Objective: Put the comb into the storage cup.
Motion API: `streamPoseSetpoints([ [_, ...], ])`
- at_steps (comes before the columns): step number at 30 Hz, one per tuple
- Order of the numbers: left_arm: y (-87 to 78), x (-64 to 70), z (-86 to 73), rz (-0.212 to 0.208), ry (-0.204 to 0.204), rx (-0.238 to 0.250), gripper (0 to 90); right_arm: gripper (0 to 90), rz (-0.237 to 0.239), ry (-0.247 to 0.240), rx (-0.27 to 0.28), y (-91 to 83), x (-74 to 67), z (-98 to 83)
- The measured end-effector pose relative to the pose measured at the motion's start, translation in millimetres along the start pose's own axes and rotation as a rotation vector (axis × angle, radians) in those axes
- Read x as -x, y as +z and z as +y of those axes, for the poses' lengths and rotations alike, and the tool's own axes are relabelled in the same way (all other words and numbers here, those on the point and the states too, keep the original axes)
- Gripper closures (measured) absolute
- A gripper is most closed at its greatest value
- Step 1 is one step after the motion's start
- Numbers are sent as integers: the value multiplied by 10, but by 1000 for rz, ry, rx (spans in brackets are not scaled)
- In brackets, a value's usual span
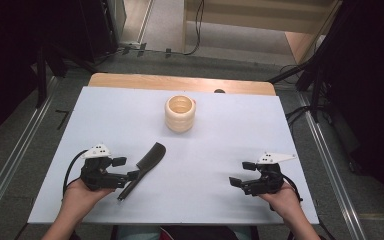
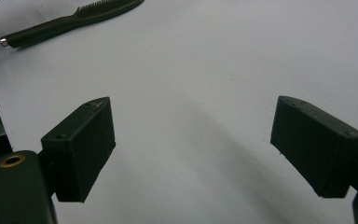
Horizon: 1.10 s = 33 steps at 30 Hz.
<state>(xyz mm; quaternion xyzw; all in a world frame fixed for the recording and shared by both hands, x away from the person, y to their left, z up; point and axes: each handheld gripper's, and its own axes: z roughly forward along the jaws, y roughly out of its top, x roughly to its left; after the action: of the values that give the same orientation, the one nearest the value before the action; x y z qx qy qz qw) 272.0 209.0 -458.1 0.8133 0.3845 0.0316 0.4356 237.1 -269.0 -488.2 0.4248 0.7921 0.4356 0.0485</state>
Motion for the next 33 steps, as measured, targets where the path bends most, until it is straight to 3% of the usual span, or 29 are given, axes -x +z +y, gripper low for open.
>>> streamPoseSetpoints([
  [17,69,57,20,49,-33,-45,248,119,3,3,2,7,6,18],
  [33,75,47,-82,82,-41,-136,295,120,17,-16,-15,79,2,71],
])
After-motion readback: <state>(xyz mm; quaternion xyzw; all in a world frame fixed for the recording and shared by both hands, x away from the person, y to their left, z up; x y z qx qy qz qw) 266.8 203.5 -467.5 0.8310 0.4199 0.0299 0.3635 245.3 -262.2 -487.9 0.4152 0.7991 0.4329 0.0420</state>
